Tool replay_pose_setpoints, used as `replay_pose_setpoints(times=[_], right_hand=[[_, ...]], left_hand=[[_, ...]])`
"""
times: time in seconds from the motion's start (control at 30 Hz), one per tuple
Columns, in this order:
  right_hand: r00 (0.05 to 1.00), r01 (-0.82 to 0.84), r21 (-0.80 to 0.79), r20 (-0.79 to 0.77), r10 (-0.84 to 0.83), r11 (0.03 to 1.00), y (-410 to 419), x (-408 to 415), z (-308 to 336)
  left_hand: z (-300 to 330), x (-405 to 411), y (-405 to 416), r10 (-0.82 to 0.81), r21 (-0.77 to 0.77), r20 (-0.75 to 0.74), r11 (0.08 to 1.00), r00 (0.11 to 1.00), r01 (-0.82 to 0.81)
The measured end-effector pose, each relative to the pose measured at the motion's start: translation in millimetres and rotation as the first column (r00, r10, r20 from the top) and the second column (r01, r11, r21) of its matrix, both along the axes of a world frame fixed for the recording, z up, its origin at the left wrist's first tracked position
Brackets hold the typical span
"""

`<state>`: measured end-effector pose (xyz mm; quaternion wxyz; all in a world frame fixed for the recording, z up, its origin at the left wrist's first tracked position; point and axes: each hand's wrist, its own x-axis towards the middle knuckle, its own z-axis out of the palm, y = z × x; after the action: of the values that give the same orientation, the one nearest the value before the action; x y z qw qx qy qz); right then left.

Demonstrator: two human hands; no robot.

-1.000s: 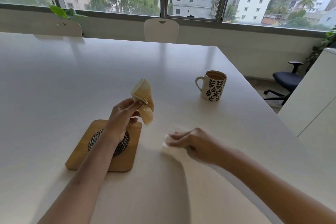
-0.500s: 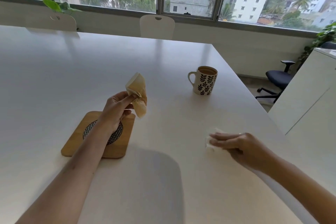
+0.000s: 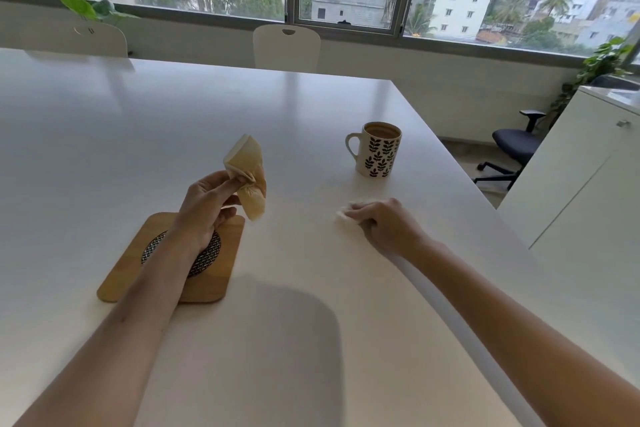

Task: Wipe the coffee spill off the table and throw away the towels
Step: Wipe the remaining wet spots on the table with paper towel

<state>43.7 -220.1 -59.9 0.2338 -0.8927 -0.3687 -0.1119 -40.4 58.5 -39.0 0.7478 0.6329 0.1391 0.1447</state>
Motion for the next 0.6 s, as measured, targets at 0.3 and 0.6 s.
replay_pose_setpoints(times=[0.3,0.6], right_hand=[[0.914,-0.385,-0.020,-0.149,0.378,0.923,29.2,-105.0,-9.1],[0.998,-0.048,0.000,-0.052,0.048,0.999,-68.4,-58.3,-4.2]], left_hand=[[-1.0,-1.5,1.1,-0.013,0.003,0.010,1.000,1.000,0.013],[-1.7,-5.4,1.2,-0.009,-0.014,0.019,1.000,1.000,0.009]])
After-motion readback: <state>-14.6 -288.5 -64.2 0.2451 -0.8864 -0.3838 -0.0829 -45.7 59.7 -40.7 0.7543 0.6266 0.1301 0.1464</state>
